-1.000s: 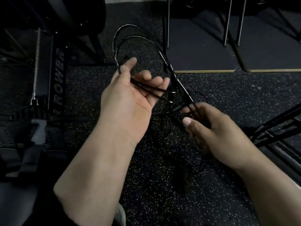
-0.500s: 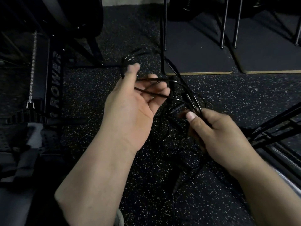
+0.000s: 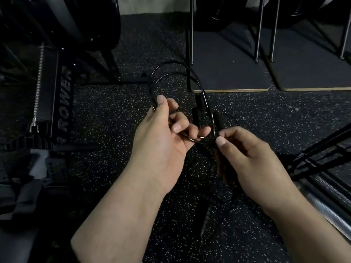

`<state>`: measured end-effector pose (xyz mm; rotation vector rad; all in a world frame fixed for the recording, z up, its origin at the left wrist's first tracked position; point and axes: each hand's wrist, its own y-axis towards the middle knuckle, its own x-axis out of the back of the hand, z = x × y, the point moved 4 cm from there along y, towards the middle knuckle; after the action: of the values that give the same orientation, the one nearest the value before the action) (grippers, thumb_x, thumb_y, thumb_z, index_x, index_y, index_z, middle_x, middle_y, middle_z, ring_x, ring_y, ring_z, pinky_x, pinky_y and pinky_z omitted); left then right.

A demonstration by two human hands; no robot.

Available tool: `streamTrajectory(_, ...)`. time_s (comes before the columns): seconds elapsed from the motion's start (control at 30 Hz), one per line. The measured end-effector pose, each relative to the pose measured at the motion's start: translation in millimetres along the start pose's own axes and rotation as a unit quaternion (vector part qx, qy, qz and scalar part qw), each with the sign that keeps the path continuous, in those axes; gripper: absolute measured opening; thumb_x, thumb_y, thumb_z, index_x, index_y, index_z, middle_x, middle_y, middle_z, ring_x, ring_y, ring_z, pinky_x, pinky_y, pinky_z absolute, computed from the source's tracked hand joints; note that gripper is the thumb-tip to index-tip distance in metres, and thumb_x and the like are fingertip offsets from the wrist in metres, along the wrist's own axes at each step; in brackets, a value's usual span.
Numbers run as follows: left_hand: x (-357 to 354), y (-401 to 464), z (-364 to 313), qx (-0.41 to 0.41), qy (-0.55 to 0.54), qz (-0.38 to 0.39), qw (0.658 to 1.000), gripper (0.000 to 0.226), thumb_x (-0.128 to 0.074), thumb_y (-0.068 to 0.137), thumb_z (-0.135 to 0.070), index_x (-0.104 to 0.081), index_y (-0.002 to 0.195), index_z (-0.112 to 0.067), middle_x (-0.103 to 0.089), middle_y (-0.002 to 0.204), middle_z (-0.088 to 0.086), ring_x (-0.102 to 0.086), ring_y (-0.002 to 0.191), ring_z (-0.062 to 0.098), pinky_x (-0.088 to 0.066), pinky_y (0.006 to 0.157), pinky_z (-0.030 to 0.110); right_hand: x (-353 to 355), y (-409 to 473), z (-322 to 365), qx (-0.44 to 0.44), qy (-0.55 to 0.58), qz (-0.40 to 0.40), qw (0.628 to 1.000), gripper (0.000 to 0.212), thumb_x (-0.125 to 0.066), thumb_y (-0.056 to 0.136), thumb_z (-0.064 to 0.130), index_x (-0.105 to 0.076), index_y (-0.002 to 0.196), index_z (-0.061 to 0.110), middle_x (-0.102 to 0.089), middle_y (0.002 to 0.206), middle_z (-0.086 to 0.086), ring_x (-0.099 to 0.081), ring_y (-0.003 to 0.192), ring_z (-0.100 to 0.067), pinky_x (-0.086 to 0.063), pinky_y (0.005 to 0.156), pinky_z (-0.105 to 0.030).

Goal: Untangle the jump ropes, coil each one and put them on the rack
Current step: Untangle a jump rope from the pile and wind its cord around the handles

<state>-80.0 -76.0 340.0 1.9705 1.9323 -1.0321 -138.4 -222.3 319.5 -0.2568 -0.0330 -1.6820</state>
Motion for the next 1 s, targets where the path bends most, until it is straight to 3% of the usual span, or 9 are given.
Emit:
streamTrajectory(0.13,0.1,0.3,-0.6,-0.005,0.008,0.013,1.000,0.033,-0.044,0.107,-0.042,-0.057,0.087,-0.018,-0.029,0.056,-0.004,-0.030,0.047,0.014,-0.048,0.051,0.029,3.4,-0.6,-0.4,-0.004,0.060,-0.022,0.998,0.007,-0.066,0.093,0.035,-0.072,0.096,0.031,-0.070,0.073,-0.001,-0.062,0.064,-0.019,-0.056,0.061,-0.041)
streamTrajectory(0.27,-2.6,-0.9,1.3,-0.006,0.027,0.041,0.999,0.034,-0.043,0.108,-0.043,-0.055,0.088,-0.018,-0.026,0.054,-0.004,-0.025,0.046,0.013,-0.039,0.047,0.027,3.9,-0.7,0.8,0.006,0.031,-0.009,0.999,0.013,-0.065,0.097,0.025,-0.063,0.100,0.037,-0.069,0.064,0.003,-0.060,0.051,-0.015,-0.048,0.047,-0.029)
streamTrajectory(0.37,-5.5,-3.2,2.6,-0.005,0.041,0.066,0.997,0.034,-0.041,0.108,-0.042,-0.054,0.089,-0.017,-0.022,0.054,-0.005,-0.021,0.047,0.013,-0.030,0.048,0.026,1.1,-0.5,-0.8,-0.014,0.005,-0.006,1.000,0.016,-0.063,0.100,0.023,-0.067,0.101,0.039,-0.075,0.070,-0.004,-0.064,0.056,-0.035,-0.046,0.049,-0.032)
streamTrajectory(0.43,-6.8,-4.6,3.2,-0.002,0.050,0.077,0.996,0.034,-0.040,0.108,-0.043,-0.053,0.090,-0.017,-0.020,0.055,-0.005,-0.019,0.047,0.012,-0.028,0.048,0.027,0.2,-0.7,-4.0,-0.043,0.010,-0.015,0.999,0.014,-0.064,0.100,0.025,-0.071,0.103,0.037,-0.077,0.072,-0.007,-0.067,0.067,-0.048,-0.049,0.056,-0.047)
streamTrajectory(0.47,-7.4,-5.2,3.4,-0.001,0.050,0.081,0.995,0.034,-0.040,0.108,-0.043,-0.052,0.090,-0.017,-0.019,0.055,-0.005,-0.019,0.046,0.012,-0.028,0.048,0.027,-0.3,-0.9,-4.9,-0.050,0.019,-0.016,0.998,0.012,-0.065,0.099,0.026,-0.073,0.102,0.034,-0.077,0.071,-0.008,-0.069,0.070,-0.047,-0.053,0.061,-0.051)
streamTrajectory(0.53,-8.0,-5.9,3.3,-0.002,0.048,0.086,0.995,0.035,-0.039,0.108,-0.044,-0.053,0.090,-0.018,-0.019,0.055,-0.005,-0.019,0.047,0.013,-0.031,0.047,0.026,-1.0,-1.9,-2.1,-0.045,0.037,-0.001,0.998,0.007,-0.067,0.097,0.027,-0.073,0.100,0.029,-0.076,0.070,-0.010,-0.068,0.057,-0.028,-0.054,0.057,-0.039)
streamTrajectory(0.6,-8.0,-6.7,3.2,-0.002,0.050,0.090,0.995,0.035,-0.039,0.108,-0.045,-0.053,0.090,-0.018,-0.018,0.055,-0.005,-0.019,0.047,0.013,-0.031,0.047,0.026,-0.9,-2.5,0.0,-0.036,0.035,0.010,0.999,0.012,-0.069,0.095,0.023,-0.067,0.105,0.031,-0.075,0.067,-0.007,-0.056,0.046,-0.012,-0.041,0.043,-0.021)
streamTrajectory(0.7,-8.6,-8.9,4.1,0.004,0.058,0.103,0.993,0.037,-0.039,0.107,-0.046,-0.053,0.088,-0.018,-0.017,0.055,-0.005,-0.016,0.047,0.012,-0.027,0.047,0.027,-1.1,-1.6,-2.4,-0.047,0.004,0.010,0.999,0.009,-0.066,0.098,0.019,-0.069,0.101,0.027,-0.066,0.054,0.003,-0.039,0.034,-0.002,-0.028,0.035,-0.015)
streamTrajectory(1.0,-11.7,-14.3,6.6,0.018,0.060,0.141,0.988,0.038,-0.038,0.106,-0.046,-0.054,0.086,-0.018,-0.017,0.055,-0.005,-0.014,0.048,0.012,-0.028,0.046,0.027,-10.0,-3.4,-16.6,-0.147,-0.017,0.074,0.986,0.007,-0.075,0.087,0.035,-0.079,0.087,0.030,-0.063,0.069,-0.001,-0.054,0.063,-0.016,-0.046,0.063,-0.033)
